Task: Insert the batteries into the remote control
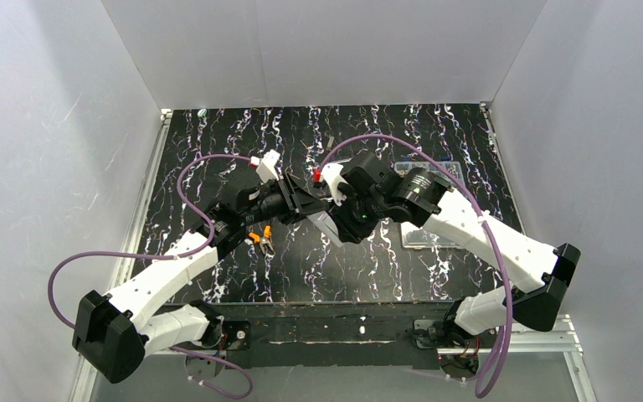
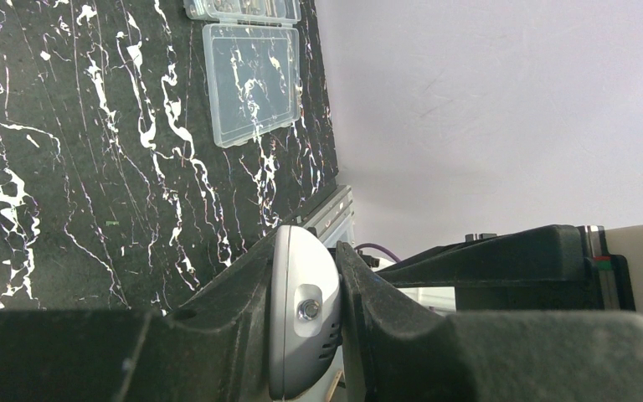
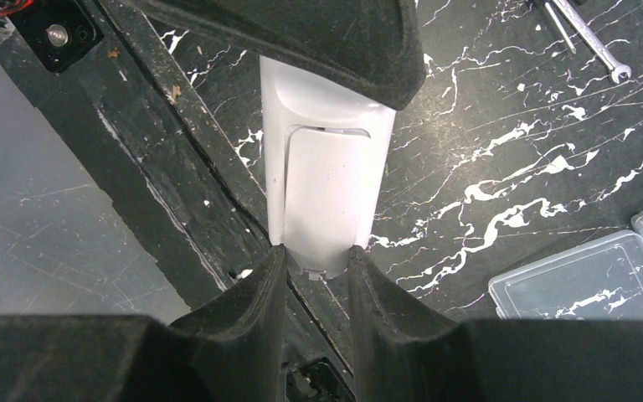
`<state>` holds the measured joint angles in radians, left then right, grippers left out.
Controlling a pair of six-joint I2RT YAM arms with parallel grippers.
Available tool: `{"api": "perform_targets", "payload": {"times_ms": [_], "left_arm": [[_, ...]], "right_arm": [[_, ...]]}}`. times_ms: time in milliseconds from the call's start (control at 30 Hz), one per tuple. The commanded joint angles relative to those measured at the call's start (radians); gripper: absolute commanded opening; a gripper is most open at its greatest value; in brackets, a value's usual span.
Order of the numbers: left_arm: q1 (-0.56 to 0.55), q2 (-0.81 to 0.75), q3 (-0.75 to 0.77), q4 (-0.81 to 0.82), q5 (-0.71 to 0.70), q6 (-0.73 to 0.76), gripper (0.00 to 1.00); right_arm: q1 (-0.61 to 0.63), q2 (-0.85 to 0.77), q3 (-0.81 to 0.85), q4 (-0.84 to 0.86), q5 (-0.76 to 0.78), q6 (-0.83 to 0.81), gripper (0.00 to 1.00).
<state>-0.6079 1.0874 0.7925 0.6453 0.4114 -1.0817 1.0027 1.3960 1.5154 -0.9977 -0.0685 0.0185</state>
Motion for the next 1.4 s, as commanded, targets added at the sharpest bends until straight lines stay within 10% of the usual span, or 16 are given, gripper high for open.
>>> {"api": "perform_targets", "payload": {"times_ms": [0, 1367], "left_arm": [[0.003, -0.022, 0.008, 0.043, 0.05, 0.005, 0.0], [0.002, -0.026, 0.001, 0.045, 0.058, -0.003, 0.0]], "right_arm": [[0.007, -0.008, 0.061, 0.019, -0.04, -0.015, 0.32], [0.007, 0.019, 0.109, 0.046, 0.036, -0.046, 0.61]]}}
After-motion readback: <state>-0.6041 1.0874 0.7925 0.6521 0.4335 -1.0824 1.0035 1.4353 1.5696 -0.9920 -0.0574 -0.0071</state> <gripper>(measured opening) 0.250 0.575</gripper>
